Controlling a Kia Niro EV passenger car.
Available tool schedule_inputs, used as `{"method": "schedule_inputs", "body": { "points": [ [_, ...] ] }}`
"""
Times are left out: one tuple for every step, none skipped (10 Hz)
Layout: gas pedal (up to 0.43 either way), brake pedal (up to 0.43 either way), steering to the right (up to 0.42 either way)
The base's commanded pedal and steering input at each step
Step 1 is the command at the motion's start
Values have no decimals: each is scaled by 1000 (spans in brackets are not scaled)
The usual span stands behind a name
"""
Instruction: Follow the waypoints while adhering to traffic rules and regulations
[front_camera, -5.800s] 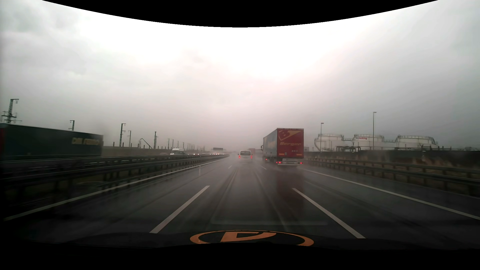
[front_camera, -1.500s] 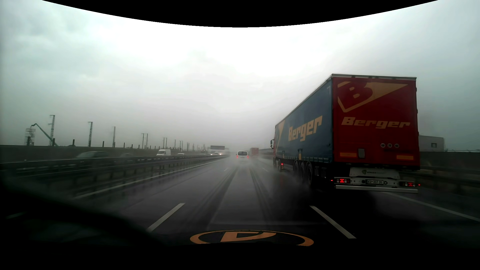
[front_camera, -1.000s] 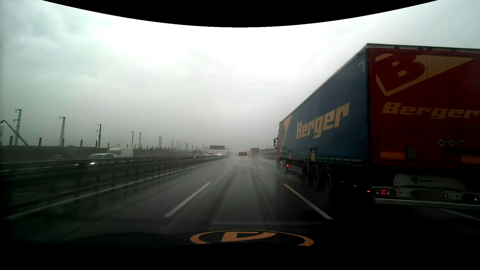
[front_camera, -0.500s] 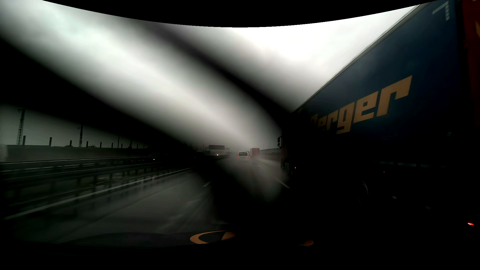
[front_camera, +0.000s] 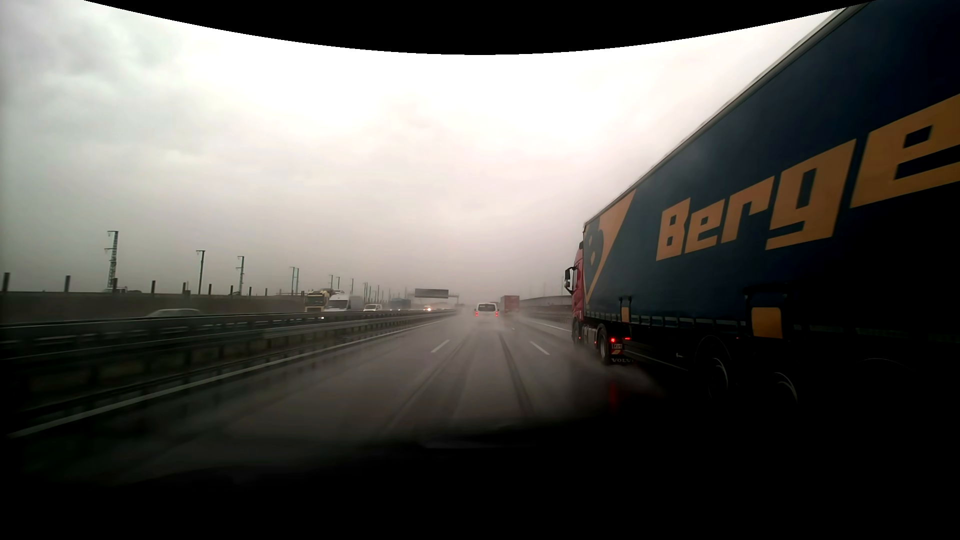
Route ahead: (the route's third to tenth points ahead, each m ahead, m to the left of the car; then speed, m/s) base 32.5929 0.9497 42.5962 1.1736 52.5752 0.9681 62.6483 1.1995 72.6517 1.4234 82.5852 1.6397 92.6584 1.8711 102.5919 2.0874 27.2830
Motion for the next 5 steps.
{"method": "schedule_inputs", "body": {
  "points": [
    [260,0,-4],
    [260,0,-4],
    [260,0,-3],
    [248,0,-4],
    [248,0,-4]
  ]
}}
